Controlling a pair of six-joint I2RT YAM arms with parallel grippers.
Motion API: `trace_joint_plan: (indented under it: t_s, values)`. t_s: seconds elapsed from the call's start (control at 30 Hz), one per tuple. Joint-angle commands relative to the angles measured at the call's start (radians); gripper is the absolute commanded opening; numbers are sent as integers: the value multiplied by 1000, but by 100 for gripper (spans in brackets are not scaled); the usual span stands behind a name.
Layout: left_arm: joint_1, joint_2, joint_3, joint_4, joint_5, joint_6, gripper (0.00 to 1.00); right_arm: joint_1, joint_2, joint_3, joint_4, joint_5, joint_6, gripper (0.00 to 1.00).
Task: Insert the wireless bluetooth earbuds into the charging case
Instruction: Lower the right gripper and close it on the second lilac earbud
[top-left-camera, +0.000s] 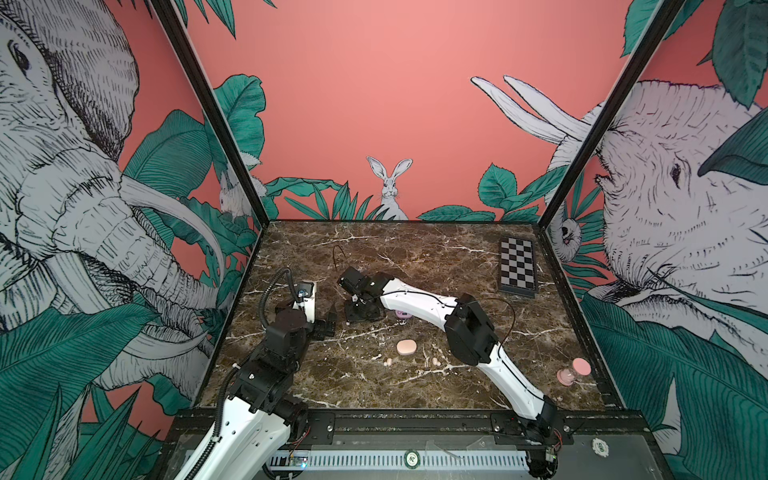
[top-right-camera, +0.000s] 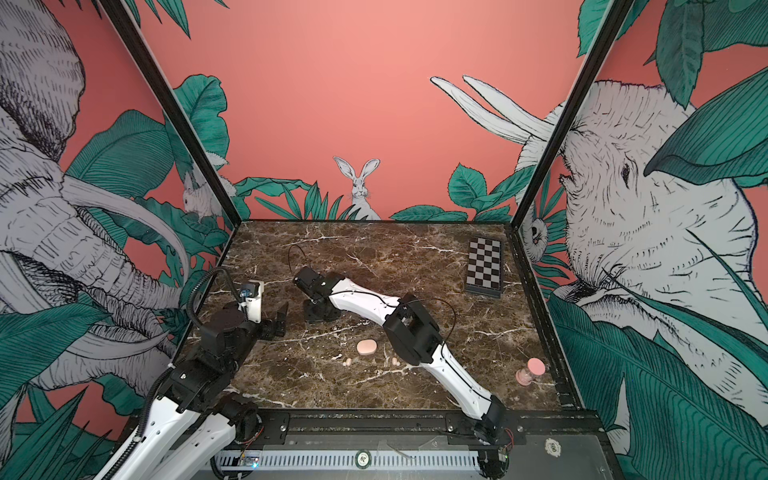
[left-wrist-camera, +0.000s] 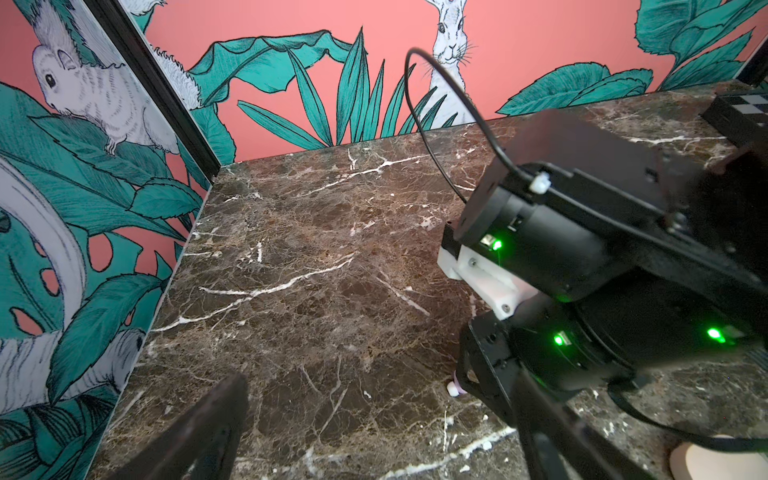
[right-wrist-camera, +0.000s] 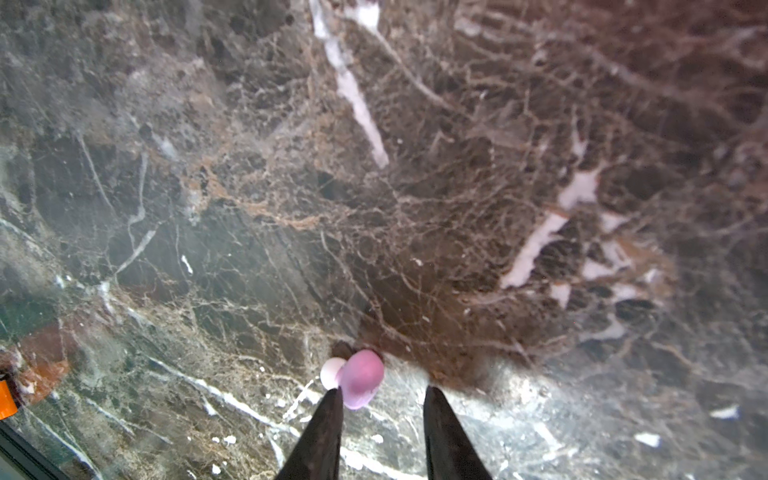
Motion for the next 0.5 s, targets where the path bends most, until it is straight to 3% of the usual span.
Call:
trace_joint_plan:
  t_s: [0.0, 0.47]
  values:
    - [-4, 1, -13, 20, 3, 7, 99, 7, 31, 26, -13, 1, -1, 32]
    - [-4, -1, -15, 25, 5, 9, 99, 5, 55, 51, -17, -16, 9, 27]
